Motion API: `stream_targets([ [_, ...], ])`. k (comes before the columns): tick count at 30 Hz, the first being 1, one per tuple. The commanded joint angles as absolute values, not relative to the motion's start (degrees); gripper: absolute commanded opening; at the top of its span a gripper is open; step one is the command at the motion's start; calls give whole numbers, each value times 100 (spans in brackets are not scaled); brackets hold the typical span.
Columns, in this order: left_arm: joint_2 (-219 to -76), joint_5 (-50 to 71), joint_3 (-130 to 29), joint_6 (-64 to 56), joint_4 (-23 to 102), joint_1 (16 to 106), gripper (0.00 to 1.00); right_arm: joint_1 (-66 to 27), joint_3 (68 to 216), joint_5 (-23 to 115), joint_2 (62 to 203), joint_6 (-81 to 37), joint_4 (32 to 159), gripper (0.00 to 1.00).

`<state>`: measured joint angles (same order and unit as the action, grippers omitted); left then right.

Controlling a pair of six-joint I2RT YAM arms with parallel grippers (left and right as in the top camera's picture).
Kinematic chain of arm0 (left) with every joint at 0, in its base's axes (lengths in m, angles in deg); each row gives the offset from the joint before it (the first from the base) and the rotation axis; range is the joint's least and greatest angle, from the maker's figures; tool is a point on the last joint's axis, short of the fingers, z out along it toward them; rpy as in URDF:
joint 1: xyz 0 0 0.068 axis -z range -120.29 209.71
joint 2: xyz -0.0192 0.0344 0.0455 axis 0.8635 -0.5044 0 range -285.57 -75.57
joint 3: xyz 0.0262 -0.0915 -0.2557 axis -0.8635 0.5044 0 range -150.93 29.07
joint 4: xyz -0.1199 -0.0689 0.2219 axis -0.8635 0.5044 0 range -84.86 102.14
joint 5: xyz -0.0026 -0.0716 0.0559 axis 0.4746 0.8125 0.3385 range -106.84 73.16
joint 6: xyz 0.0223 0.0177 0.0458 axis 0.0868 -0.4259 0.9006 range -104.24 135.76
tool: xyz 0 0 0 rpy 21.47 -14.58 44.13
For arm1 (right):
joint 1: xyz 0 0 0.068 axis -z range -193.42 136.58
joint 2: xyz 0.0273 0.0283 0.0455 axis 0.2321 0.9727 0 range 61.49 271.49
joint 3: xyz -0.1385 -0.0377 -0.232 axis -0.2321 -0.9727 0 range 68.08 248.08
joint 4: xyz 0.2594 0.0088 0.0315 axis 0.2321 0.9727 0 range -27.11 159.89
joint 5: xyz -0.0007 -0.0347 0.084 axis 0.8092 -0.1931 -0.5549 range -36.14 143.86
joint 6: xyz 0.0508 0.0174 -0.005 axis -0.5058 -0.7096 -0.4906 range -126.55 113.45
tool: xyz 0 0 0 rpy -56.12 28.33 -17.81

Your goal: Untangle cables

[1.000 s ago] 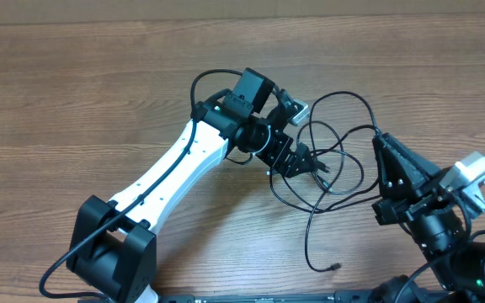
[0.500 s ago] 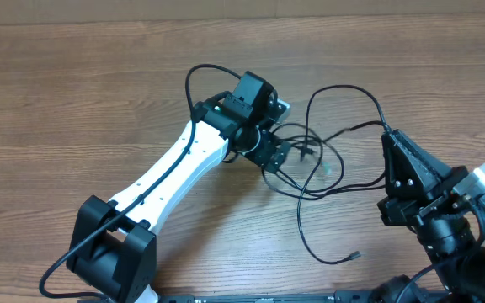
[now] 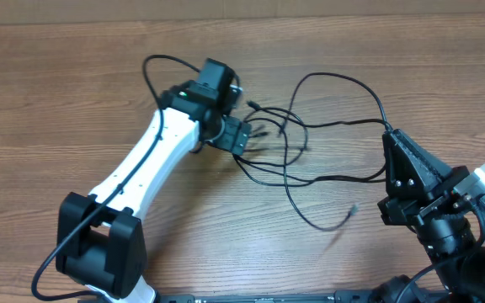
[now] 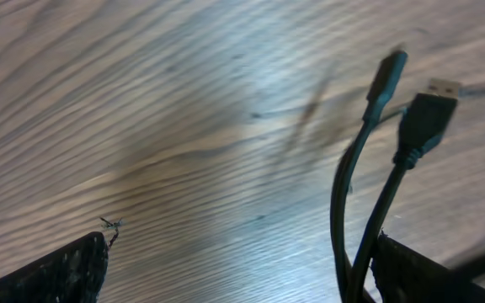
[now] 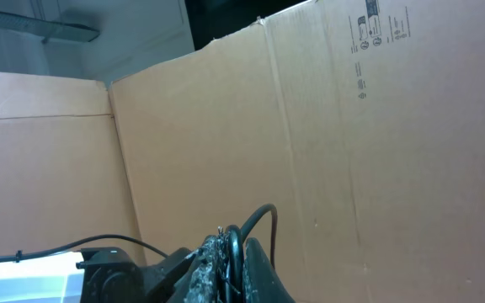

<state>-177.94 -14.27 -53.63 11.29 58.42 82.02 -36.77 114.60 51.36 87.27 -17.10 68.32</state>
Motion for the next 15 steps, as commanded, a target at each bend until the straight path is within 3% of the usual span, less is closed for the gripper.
stream_targets([
  [1, -17844, -1537, -5358, 930, 5892, 7998, 99, -3693, 11583, 5236, 8694, -1769, 6746, 4],
  [15, -17844, -1744, -5358, 840, 5897, 7762, 100, -3693, 11583, 5361, 8694, -1767, 6897, 4],
])
